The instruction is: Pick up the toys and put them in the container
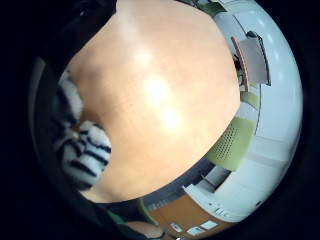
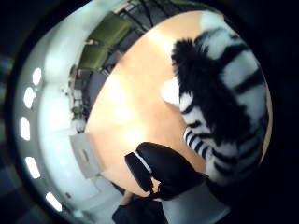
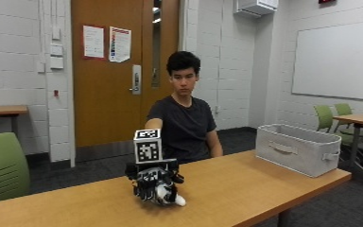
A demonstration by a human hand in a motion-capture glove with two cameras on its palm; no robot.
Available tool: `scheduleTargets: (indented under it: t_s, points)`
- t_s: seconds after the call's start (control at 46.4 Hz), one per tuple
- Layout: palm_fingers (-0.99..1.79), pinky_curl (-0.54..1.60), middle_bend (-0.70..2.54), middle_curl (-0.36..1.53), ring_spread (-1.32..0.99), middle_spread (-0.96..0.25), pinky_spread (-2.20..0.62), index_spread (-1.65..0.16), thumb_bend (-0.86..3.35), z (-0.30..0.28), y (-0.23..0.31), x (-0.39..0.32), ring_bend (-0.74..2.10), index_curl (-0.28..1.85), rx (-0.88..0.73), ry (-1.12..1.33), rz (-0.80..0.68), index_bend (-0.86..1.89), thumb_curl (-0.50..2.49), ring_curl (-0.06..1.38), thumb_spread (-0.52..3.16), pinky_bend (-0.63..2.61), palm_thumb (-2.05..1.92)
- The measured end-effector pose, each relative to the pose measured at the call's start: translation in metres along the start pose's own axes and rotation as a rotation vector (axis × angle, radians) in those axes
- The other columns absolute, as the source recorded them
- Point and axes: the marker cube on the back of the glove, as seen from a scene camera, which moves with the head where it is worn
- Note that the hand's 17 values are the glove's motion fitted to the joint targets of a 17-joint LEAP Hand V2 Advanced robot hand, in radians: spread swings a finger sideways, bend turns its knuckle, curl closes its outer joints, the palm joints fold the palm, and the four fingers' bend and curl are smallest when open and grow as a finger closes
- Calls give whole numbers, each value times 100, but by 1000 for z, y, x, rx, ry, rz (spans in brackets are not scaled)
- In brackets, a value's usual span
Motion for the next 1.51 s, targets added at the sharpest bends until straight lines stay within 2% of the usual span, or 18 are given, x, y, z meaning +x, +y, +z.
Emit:
scheduleTargets:
  t_s: [0.151, 0.237, 0.302, 0.496, 0.604, 0.668, 0.776, 0.949, 1.315, 1.509]
  points:
    - [-16, 37, 28, 43, -20, -3, -7, -31, -4, 22, -3, -3, 57, 21, -18, -11, 30, 1, 19, 32, 99, 94, -3]
    - [-1, 40, 27, 43, -23, -1, -14, -30, 6, 22, 0, -7, 79, 14, 3, 19, 37, -8, 22, 37, 108, 106, 15]
    - [33, 41, 42, 47, -31, -8, -25, -31, 12, 19, 1, -11, 104, 3, 0, 32, 41, -22, 25, 41, 114, 125, 25]
    - [50, 45, 70, 57, -40, -23, -40, -33, 22, 14, 7, -23, 137, -4, 57, 88, 16, -8, 32, 51, 123, 142, 46]
    - [57, 43, 75, 60, -41, -29, -42, -34, 23, 15, 6, -24, 134, 1, 147, 91, 13, 12, 38, 51, 113, 136, 56]
    - [62, 41, 77, 61, -41, -32, -43, -35, 23, 16, 0, -25, 134, 1, 217, 89, 0, 14, 42, 50, 107, 131, 61]
    - [72, 38, 81, 63, -42, -36, -44, -36, 23, 13, 15, -30, 131, 3, 29, 82, 26, 16, 49, 49, 95, 124, 65]
    - [79, 36, 79, 65, -43, -40, -44, -38, 21, -6, 27, -44, 124, 5, 2, 52, -3, 18, 57, 47, 83, 117, 68]
    - [82, 37, 70, 68, -45, -45, -45, -39, 14, -140, 68, -155, 117, 5, 20, -43, -99, 13, 70, 46, 71, 113, 66]
    - [82, 37, 66, 69, -45, -47, -45, -39, 12, -207, 114, -247, 116, 3, 155, -42, -173, 12, 75, 46, 70, 113, 65]
